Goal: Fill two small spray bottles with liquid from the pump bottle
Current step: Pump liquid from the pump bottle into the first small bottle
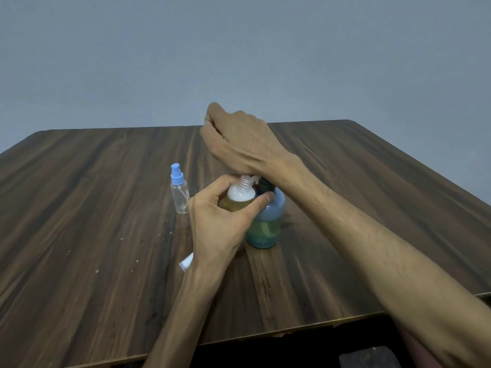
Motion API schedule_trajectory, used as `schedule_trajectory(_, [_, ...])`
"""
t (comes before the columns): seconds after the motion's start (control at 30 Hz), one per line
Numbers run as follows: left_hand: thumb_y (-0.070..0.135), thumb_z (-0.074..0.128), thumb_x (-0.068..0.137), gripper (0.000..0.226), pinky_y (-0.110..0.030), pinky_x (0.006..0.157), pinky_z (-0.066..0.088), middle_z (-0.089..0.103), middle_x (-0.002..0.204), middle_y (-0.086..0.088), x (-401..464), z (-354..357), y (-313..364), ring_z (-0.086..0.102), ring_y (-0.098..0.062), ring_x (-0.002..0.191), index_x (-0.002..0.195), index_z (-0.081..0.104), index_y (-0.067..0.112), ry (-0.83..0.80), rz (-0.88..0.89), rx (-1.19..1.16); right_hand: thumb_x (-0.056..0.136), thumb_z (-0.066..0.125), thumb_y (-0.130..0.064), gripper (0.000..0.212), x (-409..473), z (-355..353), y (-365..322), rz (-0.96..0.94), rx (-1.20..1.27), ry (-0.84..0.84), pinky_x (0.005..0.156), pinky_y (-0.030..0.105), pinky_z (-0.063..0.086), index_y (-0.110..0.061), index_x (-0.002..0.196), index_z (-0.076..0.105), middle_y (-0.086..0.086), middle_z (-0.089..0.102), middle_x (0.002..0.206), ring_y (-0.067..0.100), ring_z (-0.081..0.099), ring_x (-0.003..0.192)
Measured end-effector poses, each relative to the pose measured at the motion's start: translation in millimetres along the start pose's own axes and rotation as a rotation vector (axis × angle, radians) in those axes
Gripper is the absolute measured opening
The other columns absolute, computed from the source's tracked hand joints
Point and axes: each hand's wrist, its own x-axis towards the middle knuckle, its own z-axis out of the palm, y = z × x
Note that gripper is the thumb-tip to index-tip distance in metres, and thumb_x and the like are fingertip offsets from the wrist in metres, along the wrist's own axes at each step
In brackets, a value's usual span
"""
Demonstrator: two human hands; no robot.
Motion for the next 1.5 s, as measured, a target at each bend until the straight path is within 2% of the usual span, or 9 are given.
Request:
schedule_trajectory(0.13, [0.01, 0.103, 0.073, 0.036, -0.03, 0.08, 0.064, 0.082, 0.087, 0.013, 0.1, 0.3, 1.4, 0.076, -0.006, 0.085, 0.089, 0.079, 0.032, 0.008, -0.003, 0.0, 0.108, 0.041, -0.033, 0.019, -0.2, 0.8, -1.2, 0.039, 0.012, -0.075, 0.06, 0.032, 0.031, -0.019, 0.098, 0.048, -0.005, 0.056, 0.07, 0.016, 0.047, 0.062])
schedule_trajectory(0.27, [0.014, 0.105, 0.071, 0.033, -0.039, 0.084, 0.067, 0.083, 0.091, 0.007, -0.7, 1.8, -0.5, 0.08, -0.015, 0.089, 0.093, 0.082, 0.024, 0.022, -0.044, -0.027, 0.102, 0.046, -0.034, 0.02, 9.3, -17.6, 2.0, 0.118, 0.128, -0.008, 0.07, 0.036, 0.044, -0.02, 0.097, 0.059, -0.004, 0.07, 0.083, 0.021, 0.063, 0.079])
schedule_trajectory(0.37, [0.015, 0.104, 0.071, 0.032, -0.04, 0.084, 0.067, 0.083, 0.091, 0.007, -0.7, 1.7, 0.1, 0.08, -0.015, 0.088, 0.094, 0.083, 0.022, 0.023, -0.052, -0.031, 0.102, 0.043, -0.033, 0.024, 9.3, -18.8, 7.8, 0.17, 0.079, -0.158, 0.085, 0.041, 0.055, -0.02, 0.104, 0.063, -0.003, 0.074, 0.096, 0.023, 0.068, 0.094])
schedule_trajectory(0.5, [0.009, 0.103, 0.073, 0.031, -0.037, 0.08, 0.065, 0.083, 0.086, 0.006, 0.2, 1.6, 0.3, 0.076, -0.01, 0.083, 0.093, 0.082, 0.02, 0.015, -0.056, -0.029, 0.104, 0.038, -0.033, 0.031, -2.5, -0.8, 14.7, 0.256, 0.028, -0.344, 0.097, 0.048, 0.054, -0.017, 0.117, 0.061, 0.004, 0.074, 0.113, 0.029, 0.067, 0.105])
schedule_trajectory(0.8, [0.009, 0.103, 0.073, 0.032, -0.033, 0.078, 0.064, 0.083, 0.086, 0.007, 0.0, 1.4, 0.0, 0.077, -0.011, 0.083, 0.093, 0.082, 0.022, 0.01, -0.048, -0.019, 0.106, 0.035, -0.031, 0.03, -2.7, -1.8, 13.6, 0.249, 0.0, -0.327, 0.079, 0.041, 0.048, -0.015, 0.122, 0.056, 0.002, 0.071, 0.109, 0.024, 0.064, 0.097])
schedule_trajectory(0.9, [0.01, 0.103, 0.073, 0.033, -0.03, 0.078, 0.064, 0.083, 0.088, 0.007, -1.5, 0.8, 0.6, 0.077, -0.01, 0.084, 0.092, 0.081, 0.025, 0.008, -0.051, -0.025, 0.108, 0.035, -0.031, 0.025, -2.0, -6.2, 12.1, 0.2, -0.008, -0.274, 0.07, 0.037, 0.044, -0.016, 0.116, 0.054, 0.0, 0.07, 0.101, 0.018, 0.061, 0.082])
schedule_trajectory(1.03, [0.011, 0.103, 0.073, 0.03, -0.03, 0.077, 0.064, 0.082, 0.086, 0.007, -0.7, 0.8, 1.3, 0.077, -0.01, 0.083, 0.093, 0.082, 0.022, 0.001, -0.058, -0.009, 0.105, 0.036, -0.033, 0.029, -1.8, -3.8, 11.7, 0.232, -0.028, -0.364, 0.084, 0.043, 0.052, -0.016, 0.119, 0.056, 0.002, 0.07, 0.106, 0.025, 0.064, 0.096])
schedule_trajectory(1.2, [0.011, 0.103, 0.073, 0.029, -0.031, 0.077, 0.064, 0.082, 0.086, 0.006, -0.4, -0.7, 0.0, 0.077, -0.011, 0.082, 0.092, 0.082, 0.02, 0.002, -0.057, -0.01, 0.109, 0.036, -0.031, 0.023, 0.6, -4.7, 11.2, 0.185, -0.022, -0.357, 0.07, 0.037, 0.044, -0.017, 0.116, 0.053, -0.001, 0.067, 0.098, 0.019, 0.06, 0.084])
schedule_trajectory(1.5, [0.014, 0.103, 0.074, 0.029, -0.036, 0.079, 0.066, 0.083, 0.089, 0.006, 0.6, -0.5, 0.2, 0.079, -0.013, 0.087, 0.096, 0.083, 0.018, -0.009, -0.056, 0.006, 0.11, 0.035, -0.033, 0.025, -0.1, -2.9, 11.6, 0.182, -0.003, -0.379, 0.068, 0.035, 0.042, -0.016, 0.12, 0.051, -0.002, 0.065, 0.096, 0.016, 0.059, 0.082])
